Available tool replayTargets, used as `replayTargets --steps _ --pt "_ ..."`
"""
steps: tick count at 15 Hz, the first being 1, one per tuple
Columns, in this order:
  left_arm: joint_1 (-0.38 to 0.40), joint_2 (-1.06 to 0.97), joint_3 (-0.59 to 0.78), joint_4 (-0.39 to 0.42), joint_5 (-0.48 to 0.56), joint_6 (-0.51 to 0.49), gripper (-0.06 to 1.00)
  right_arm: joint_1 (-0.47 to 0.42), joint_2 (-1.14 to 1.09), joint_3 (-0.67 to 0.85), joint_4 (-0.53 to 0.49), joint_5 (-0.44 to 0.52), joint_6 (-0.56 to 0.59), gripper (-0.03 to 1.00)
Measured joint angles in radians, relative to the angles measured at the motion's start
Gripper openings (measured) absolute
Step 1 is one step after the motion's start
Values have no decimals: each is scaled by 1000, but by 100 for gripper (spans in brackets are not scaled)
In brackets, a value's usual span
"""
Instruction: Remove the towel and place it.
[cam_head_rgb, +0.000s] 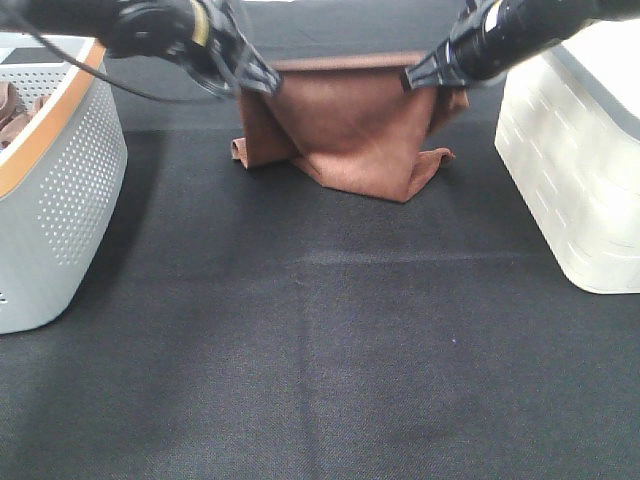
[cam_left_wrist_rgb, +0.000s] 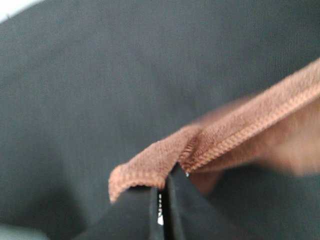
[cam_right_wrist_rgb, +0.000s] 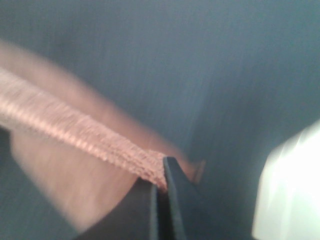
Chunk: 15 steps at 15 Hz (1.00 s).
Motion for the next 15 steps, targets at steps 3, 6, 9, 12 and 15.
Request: replayTargets --steps 3,6,9,12,15 --pt "-75 -5 -4 -224 257 198 0 1 0 0 76 181 -2 0" --pt "-75 -5 -4 -504 432 386 0 1 0 0 240 374 -99 0" --pt "-70 -5 -4 -637 592 469 0 -2 -2 -1 347 522 -164 0" --pt "-70 -5 -5 -677 725 479 0 -2 -2 -3 412 649 -176 0" --pt "-70 -13 17 -693 765 479 0 1 -2 -3 444 710 -177 0"
